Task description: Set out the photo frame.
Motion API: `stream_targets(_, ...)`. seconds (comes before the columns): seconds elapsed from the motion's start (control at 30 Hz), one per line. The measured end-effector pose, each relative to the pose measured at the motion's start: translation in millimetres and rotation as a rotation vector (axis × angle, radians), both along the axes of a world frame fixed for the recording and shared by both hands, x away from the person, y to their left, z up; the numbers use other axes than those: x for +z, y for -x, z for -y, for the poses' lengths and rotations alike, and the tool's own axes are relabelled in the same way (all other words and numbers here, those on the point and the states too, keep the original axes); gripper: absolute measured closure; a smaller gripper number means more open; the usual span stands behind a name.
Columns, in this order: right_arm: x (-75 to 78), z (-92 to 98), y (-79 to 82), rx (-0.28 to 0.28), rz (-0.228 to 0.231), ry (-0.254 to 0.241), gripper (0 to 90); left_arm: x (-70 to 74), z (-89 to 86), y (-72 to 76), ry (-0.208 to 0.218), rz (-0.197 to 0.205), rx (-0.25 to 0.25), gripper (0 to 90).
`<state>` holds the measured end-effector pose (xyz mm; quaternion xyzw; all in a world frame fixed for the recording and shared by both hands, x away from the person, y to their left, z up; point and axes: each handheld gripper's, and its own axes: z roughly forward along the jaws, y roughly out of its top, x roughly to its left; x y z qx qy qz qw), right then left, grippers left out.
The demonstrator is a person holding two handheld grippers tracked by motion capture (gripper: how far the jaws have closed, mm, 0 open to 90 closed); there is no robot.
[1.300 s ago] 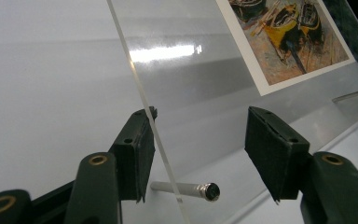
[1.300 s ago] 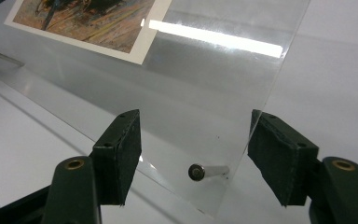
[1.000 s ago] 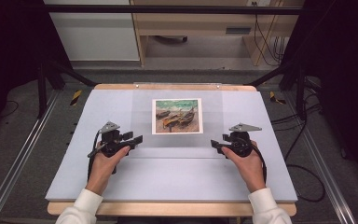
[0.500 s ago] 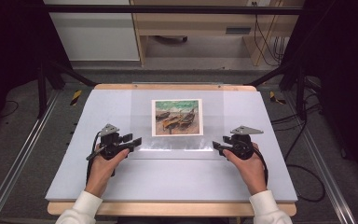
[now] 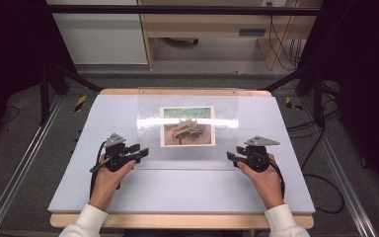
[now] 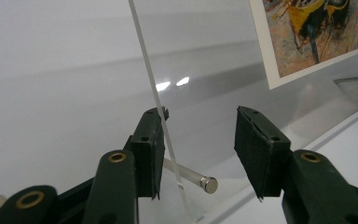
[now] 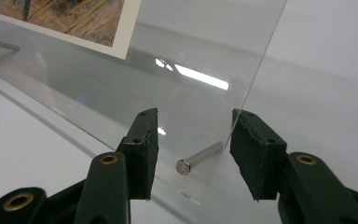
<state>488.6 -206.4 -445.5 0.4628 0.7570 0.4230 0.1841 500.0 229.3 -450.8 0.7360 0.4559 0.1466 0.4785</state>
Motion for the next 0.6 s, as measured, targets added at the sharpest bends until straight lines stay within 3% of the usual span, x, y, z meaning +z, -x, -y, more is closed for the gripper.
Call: stream_targets(0.6, -1.4, 2.7, 6.7, 0.006, 0.003, 0.019, 59.5, -0.2, 0.2, 8.0, -0.03, 0.0, 0.005, 56.2)
